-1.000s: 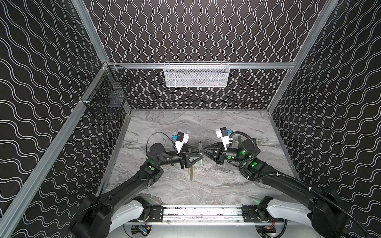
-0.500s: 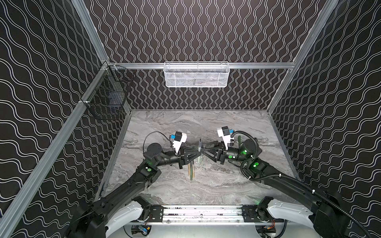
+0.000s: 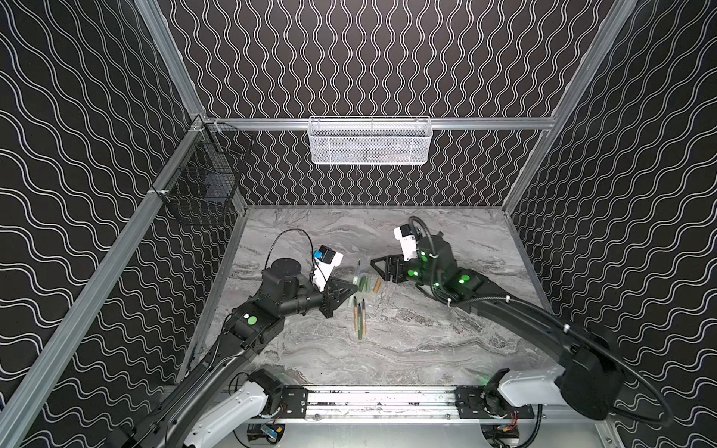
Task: Insert pens into pen caps
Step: Pass a pen, then pick up the pen cap from the center of the table.
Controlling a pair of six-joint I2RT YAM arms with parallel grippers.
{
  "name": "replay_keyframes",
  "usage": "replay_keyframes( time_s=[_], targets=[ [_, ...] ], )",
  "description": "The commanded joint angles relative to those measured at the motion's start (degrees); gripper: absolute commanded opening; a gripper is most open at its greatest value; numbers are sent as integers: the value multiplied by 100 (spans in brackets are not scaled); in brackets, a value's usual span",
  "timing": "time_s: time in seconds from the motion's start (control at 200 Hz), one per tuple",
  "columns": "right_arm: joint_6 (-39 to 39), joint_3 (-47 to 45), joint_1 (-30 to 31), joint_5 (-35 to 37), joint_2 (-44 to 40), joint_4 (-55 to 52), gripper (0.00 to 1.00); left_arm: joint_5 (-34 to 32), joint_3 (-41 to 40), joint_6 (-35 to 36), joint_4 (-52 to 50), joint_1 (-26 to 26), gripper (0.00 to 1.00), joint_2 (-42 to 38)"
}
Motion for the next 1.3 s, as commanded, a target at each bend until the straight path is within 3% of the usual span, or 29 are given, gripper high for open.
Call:
replay_keyframes(
  time_s=[0.0,0.245,0.486,0.766,1.116,1.296],
  targets=[
    [107,344,5,748,629,-1120,72,-554,67,571,-966,123,0,-165],
    [392,1473,-15,1177,2308,-2089,66,-532,-73,615,-1110,311,0,-576],
    [552,1888,-96,1129,3162,-2212,57,-535,-157,622,-1081,311,0,-787],
    [532,2131,-108,1085,3566,-2166,40,-418,-162,678,-1024,329,0,-734],
    [492,2298,-94,1046,3818,-2190,38,-333,-179,677,-988,374,0,-771],
    [418,2541,6,1359,3955,-2478,34,-312,-186,676,-979,393,0,-771]
  ],
)
